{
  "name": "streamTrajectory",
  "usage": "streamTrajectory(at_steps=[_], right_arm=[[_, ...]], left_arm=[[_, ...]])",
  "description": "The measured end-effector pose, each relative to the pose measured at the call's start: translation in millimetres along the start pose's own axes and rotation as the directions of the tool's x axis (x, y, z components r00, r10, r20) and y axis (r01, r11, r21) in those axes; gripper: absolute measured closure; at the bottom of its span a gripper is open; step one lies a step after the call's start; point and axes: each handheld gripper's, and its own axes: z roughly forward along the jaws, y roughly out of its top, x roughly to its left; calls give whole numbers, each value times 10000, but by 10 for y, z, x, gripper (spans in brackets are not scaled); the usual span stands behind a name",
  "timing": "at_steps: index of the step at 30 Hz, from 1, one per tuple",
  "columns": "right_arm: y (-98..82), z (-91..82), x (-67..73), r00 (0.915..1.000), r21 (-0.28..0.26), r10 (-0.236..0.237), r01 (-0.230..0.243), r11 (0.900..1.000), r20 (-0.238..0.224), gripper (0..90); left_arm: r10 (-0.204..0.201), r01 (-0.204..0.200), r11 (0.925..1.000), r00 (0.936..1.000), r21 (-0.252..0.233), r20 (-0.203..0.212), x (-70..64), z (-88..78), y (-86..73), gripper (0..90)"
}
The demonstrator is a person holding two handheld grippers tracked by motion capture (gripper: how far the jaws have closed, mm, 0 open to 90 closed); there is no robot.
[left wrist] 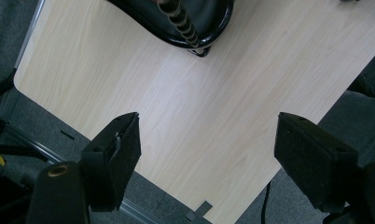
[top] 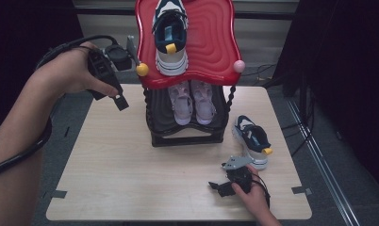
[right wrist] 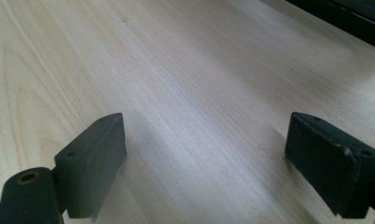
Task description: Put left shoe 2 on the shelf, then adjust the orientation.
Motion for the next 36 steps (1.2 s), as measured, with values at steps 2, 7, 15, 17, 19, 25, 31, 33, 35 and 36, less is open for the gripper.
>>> streamTrajectory(at_steps=[2,7,15,17,19,25,31,33,35,36], right_arm=[[0,0,0,10000,-2,-1,1,10000,2,119],[1,-1,0,10000,4,4,-4,10000,-1,119],[1,1,-2,10000,-32,-4,4,10000,10,119],[1,1,-1,10000,-31,-2,2,10000,10,119],[1,1,-1,10000,-31,-3,3,10000,10,119],[1,1,-2,10000,-32,-4,4,10000,11,119],[2,1,-1,10000,-19,-3,3,10000,21,119],[1,2,-1,10000,-42,1,-1,10000,22,119],[1,2,-1,10000,-42,0,0,10000,20,119],[1,2,-1,10000,-41,1,-1,10000,20,119]], left_arm=[[13,-13,10000,10000,-10,41,-5,47,-29,228],[-45,46,10000,9998,-40,185,-24,176,-112,226],[-193,195,9998,9994,-62,299,-30,374,-202,224],[-253,254,9997,9991,-20,352,-34,446,-213,224],[-184,181,9998,9990,85,406,-33,501,-217,223],[-157,147,9997,9980,174,617,-49,740,-248,219],[-319,305,9994,9955,174,891,-76,1050,-322,217],[-339,309,9989,9952,341,921,-78,1169,-344,218],[-367,334,9988,9944,353,989,-81,1249,-358,218],[-412,378,9987,9935,340,1065,-84,1302,-367,221]])
